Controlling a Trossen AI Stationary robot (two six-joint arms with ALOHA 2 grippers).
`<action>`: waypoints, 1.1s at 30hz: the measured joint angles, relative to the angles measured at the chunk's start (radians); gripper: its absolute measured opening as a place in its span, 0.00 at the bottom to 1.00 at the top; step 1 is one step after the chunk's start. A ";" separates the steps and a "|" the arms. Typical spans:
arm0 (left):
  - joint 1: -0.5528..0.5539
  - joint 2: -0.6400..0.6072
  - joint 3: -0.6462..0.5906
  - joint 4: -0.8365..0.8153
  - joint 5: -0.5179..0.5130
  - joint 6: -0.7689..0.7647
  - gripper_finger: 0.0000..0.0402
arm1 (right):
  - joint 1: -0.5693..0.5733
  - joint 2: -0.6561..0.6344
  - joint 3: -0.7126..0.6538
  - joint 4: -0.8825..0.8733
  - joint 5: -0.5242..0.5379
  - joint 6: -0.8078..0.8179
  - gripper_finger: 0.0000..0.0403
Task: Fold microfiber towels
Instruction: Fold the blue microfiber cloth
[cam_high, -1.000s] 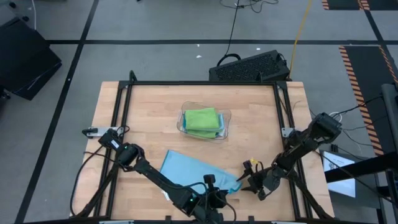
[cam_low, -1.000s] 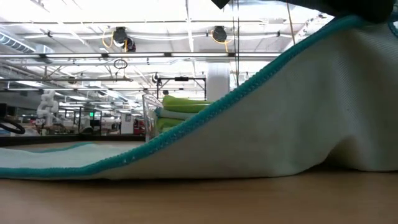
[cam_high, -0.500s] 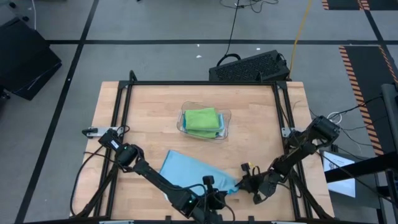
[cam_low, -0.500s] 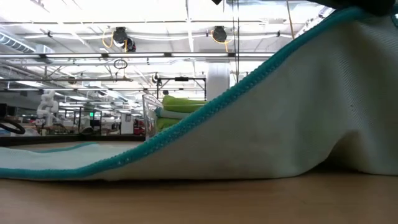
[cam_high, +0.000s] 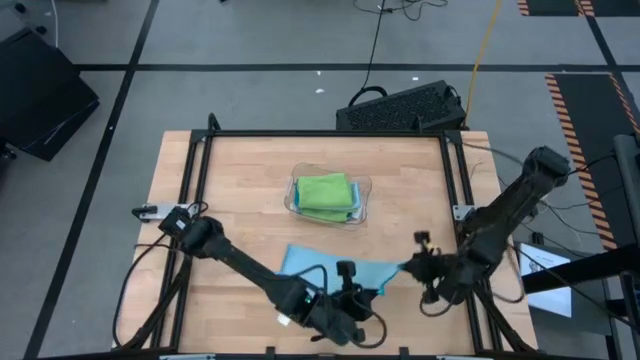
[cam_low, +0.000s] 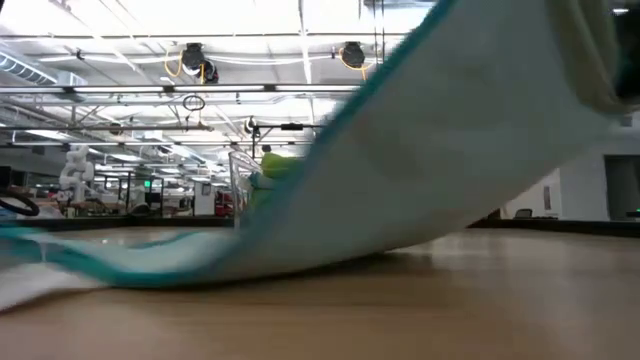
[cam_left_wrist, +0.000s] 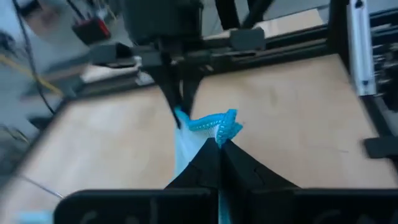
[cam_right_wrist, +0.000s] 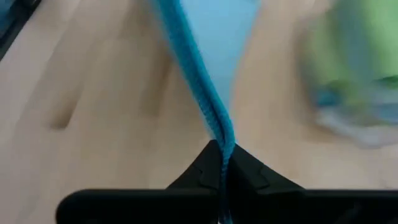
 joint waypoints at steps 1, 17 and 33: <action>0.009 -0.014 0.000 0.007 0.001 0.050 0.02 | 0.003 -0.028 0.032 -0.067 0.034 0.003 0.01; 0.234 -0.292 0.000 0.007 0.177 0.301 0.02 | -0.025 -0.362 0.416 -0.529 0.199 0.007 0.01; 0.398 -0.354 0.000 -0.064 0.504 0.216 0.02 | -0.125 -0.346 0.716 -0.760 0.092 0.001 0.01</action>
